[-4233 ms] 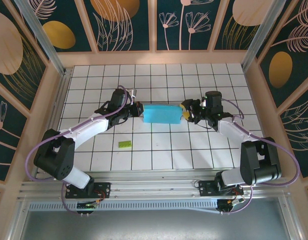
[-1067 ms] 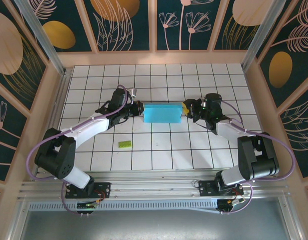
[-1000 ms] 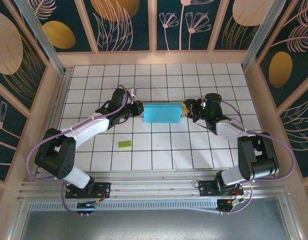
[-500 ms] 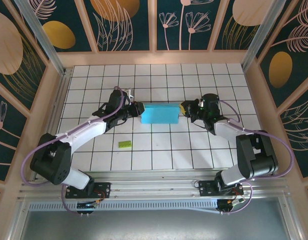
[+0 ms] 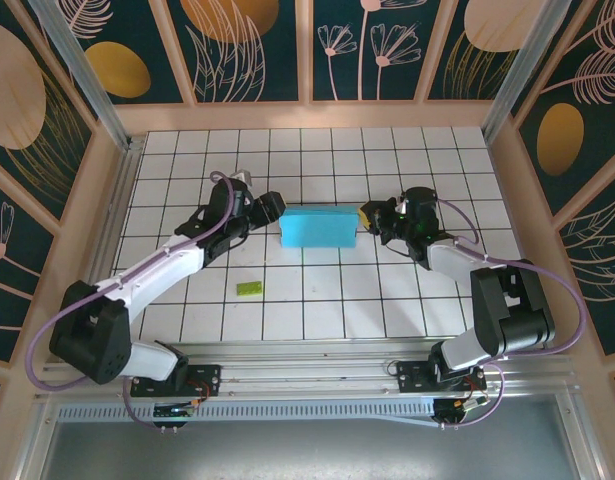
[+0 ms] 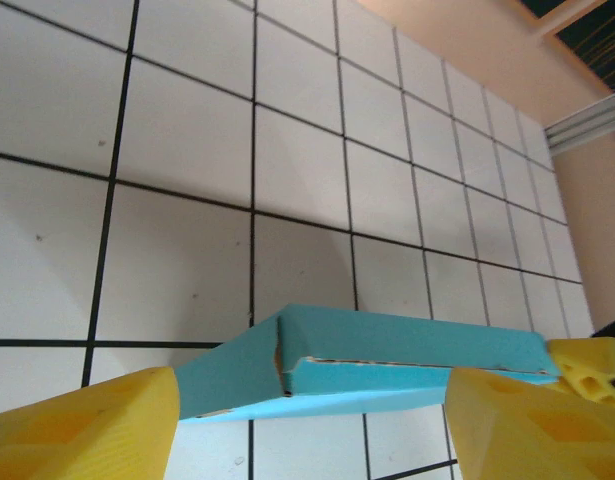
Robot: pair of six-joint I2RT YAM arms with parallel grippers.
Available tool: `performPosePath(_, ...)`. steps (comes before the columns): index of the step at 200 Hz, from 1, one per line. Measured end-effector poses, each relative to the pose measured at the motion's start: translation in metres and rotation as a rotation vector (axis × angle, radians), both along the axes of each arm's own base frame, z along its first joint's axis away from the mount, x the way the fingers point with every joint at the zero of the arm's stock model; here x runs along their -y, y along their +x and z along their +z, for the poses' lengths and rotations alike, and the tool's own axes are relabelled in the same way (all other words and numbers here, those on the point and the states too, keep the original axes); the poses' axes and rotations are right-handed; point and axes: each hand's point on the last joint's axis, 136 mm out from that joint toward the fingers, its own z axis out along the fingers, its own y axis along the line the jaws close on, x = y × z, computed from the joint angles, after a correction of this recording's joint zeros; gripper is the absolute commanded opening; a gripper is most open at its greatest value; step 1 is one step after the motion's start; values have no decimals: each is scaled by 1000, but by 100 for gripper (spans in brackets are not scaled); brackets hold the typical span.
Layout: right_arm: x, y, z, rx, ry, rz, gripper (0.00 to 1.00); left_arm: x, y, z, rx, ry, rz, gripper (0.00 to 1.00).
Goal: Fold the paper box
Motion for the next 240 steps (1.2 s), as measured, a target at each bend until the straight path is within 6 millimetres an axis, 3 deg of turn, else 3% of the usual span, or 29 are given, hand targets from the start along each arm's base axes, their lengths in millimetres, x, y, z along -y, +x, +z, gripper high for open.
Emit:
performPosePath(47, 0, 0, 0, 5, -9, 6, 15, 4, 3, -33, -102, -11, 30, 63)
performPosePath(122, -2, -1, 0, 4, -6, 15, 14, 16, 15, -27, -119, -214, 75, 61)
performPosePath(158, -3, -2, 0, 3, -4, 21, 14, 7, 12, -44, -174, -303, 139, 48)
performPosePath(240, -6, -4, 0, 0, 1, 36, 12, 9, 8, -43, -186, -463, 157, 19)
